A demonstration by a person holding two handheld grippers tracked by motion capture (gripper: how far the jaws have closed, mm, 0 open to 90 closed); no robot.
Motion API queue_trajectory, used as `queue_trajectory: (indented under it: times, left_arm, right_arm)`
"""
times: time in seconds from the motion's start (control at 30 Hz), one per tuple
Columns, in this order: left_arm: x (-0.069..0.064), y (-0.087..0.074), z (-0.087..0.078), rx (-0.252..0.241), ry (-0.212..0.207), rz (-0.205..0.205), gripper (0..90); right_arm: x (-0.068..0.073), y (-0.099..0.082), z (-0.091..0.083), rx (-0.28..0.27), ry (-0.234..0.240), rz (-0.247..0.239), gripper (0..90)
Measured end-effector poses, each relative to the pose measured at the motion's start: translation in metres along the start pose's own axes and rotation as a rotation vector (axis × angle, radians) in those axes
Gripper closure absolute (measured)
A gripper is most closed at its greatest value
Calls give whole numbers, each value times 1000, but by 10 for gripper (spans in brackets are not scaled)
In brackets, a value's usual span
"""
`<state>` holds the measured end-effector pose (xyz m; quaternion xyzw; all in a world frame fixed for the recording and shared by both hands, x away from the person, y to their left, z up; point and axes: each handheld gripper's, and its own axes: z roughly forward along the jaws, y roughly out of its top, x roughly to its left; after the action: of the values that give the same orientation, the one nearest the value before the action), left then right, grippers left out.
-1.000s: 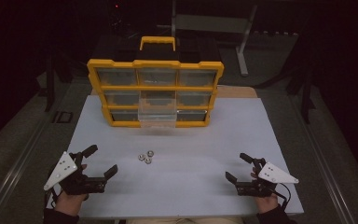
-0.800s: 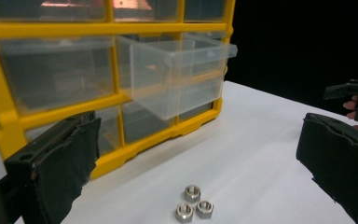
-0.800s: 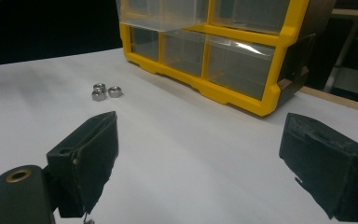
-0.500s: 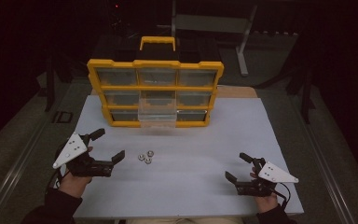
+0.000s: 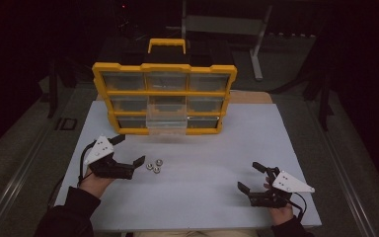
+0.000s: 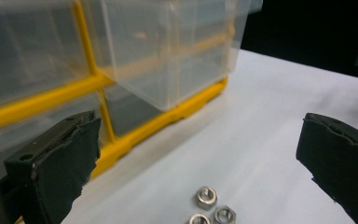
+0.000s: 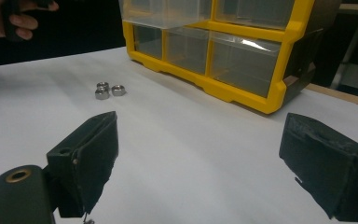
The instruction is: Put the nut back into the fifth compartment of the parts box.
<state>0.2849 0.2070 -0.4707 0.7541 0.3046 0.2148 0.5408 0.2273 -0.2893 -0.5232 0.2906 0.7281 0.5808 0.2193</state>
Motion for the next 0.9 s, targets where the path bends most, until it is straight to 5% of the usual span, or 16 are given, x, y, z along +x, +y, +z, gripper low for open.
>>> queue_trajectory:
  times: [0.1,0.9]
  left_arm:
    - [3,-7,8,38,-20,-14,0]
    - [1,-45,60,373,-80,-4,435]
  right_arm:
    - [0,0,0,1,0,-2,118]
    - [0,-1,2,16,22,5,120]
